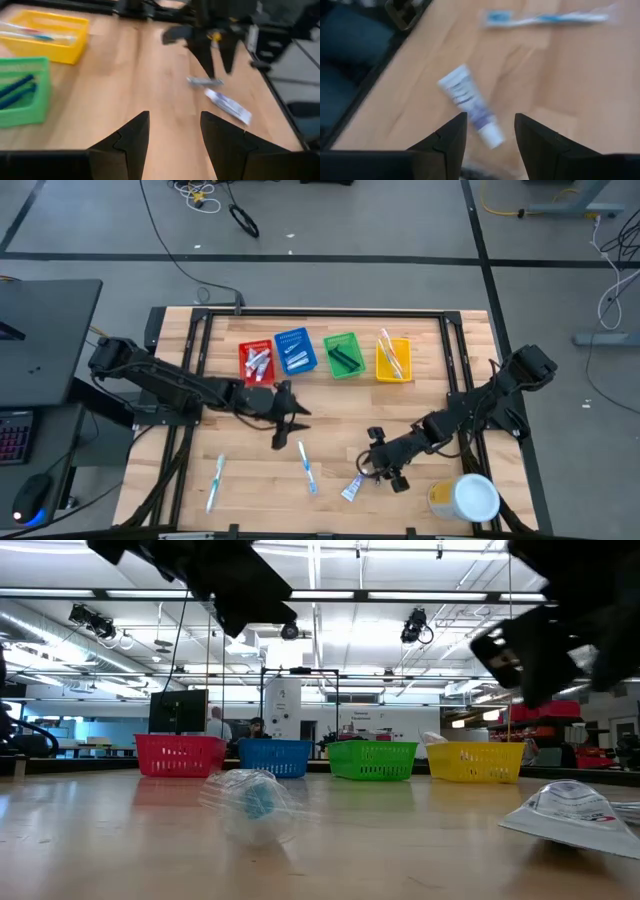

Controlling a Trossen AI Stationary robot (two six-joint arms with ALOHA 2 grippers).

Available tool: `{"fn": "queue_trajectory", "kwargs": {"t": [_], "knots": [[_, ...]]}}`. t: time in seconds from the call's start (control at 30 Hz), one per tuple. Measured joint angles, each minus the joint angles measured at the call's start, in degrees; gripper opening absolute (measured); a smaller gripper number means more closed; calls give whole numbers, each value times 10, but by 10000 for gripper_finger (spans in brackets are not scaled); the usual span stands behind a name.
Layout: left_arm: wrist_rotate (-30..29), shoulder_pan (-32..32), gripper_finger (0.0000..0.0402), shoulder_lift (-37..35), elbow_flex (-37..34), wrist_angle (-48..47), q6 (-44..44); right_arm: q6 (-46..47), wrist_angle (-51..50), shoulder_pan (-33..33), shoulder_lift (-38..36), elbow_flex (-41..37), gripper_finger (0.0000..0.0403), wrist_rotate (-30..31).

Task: Pick & Place Travel size toiletries
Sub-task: Put the green toothbrush into the yellow bin

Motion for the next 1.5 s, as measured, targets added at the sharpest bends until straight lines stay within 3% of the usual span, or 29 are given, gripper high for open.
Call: {"fn": "queue_trajectory", "kwargs": {"t": [0.37,0.6,0.77,0.93,1.17,1.3,1.5], "knots": [[-5,-65,184,0,0,-38,-60,78,-48,50,0,-7,174,-11],[-51,-73,184,0,0,-71,-76,94,-134,78,-21,20,174,-18],[-63,-73,184,0,0,-73,-76,93,-191,82,-61,33,174,38],[-63,-73,184,0,0,-75,-80,72,-183,78,-71,34,174,91],[-61,-75,184,0,0,-113,-109,6,-77,56,-36,34,174,122],[-45,-77,184,0,1,-183,-209,-28,-21,40,-14,34,174,122],[33,-88,184,0,1,-389,-415,-41,-16,19,-9,34,174,122]]}}
